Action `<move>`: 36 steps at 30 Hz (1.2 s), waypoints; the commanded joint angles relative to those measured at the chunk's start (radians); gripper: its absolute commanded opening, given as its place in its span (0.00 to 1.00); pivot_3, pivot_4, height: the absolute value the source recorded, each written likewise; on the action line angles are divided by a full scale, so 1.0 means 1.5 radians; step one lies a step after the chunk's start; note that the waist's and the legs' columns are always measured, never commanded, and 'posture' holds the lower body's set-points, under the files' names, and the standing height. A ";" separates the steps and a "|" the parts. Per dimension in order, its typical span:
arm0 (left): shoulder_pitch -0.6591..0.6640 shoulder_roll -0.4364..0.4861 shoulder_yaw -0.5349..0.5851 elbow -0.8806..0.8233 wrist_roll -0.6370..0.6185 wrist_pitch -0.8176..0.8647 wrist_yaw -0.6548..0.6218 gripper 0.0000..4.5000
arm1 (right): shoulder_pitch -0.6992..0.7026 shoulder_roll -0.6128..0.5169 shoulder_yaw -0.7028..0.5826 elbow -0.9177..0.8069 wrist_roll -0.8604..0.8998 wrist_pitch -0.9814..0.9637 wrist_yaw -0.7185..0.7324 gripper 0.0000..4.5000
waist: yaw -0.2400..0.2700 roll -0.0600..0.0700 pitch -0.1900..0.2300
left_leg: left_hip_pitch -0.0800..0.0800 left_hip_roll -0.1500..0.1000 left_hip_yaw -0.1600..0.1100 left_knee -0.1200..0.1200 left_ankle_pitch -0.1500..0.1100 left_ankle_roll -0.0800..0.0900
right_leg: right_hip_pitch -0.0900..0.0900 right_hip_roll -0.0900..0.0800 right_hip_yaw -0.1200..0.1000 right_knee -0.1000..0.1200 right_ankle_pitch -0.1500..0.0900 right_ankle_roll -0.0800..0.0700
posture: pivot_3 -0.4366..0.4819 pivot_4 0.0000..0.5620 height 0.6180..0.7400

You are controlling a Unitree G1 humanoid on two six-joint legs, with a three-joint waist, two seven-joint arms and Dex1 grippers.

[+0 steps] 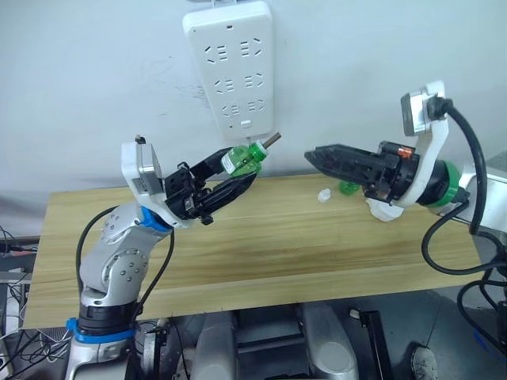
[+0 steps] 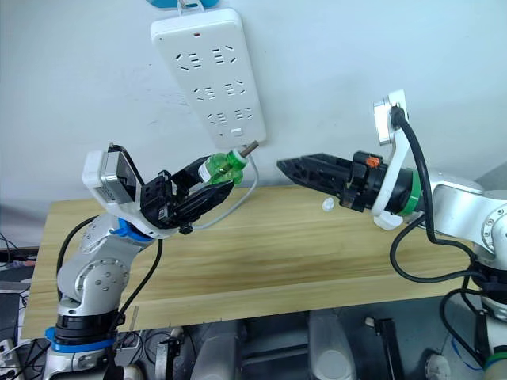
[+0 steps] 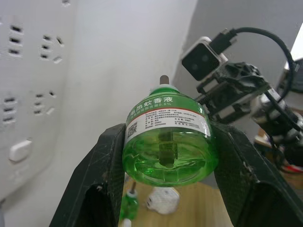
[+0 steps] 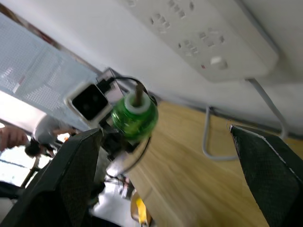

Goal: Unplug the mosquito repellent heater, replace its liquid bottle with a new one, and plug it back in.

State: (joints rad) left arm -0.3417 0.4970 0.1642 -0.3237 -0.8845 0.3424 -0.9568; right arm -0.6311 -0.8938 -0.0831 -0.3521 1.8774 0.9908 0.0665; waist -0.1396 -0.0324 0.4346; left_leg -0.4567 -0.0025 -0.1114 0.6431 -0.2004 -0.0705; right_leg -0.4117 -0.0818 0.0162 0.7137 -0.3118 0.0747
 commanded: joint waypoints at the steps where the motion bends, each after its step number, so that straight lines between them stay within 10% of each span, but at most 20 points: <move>1: 0.006 0.032 0.016 -0.041 -0.033 0.028 -0.024 0.50 | 0.009 -0.037 -0.016 -0.005 -0.053 0.036 0.066 1.00 | 0.000 0.000 0.000 | 0.000 0.000 0.000 0.000 0.000 0.000 | 0.000 0.000 0.000 0.000 0.000 0.000 | 0.18 0.66 0.92; 20: -0.024 0.086 -0.012 -0.033 0.022 0.056 -0.061 0.50 | 0.000 -0.171 0.130 0.067 -0.640 0.024 0.424 1.00 | -0.003 0.000 0.000 | 0.000 0.000 0.000 0.000 0.000 0.000 | -0.001 0.000 0.000 0.000 0.000 0.000 | 0.14 0.64 0.92; 36: -0.006 0.074 0.008 -0.045 -0.003 0.066 -0.054 0.50 | -0.126 -0.141 0.303 0.289 -1.036 -0.089 0.584 1.00 | -0.005 0.000 0.000 | -0.001 0.000 0.001 0.000 0.000 0.000 | -0.002 0.000 0.000 0.000 0.000 0.000 | 0.16 0.65 0.92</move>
State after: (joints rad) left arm -0.3639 0.6057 0.1489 -0.3479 -0.8666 0.4494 -1.0359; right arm -0.8025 -1.0997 0.3653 0.0606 0.3723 0.8877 0.9102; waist -0.1472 -0.0324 0.4346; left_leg -0.4590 -0.0027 -0.1102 0.6438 -0.2003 -0.0708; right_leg -0.4147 -0.0824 0.0165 0.7139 -0.3118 0.0748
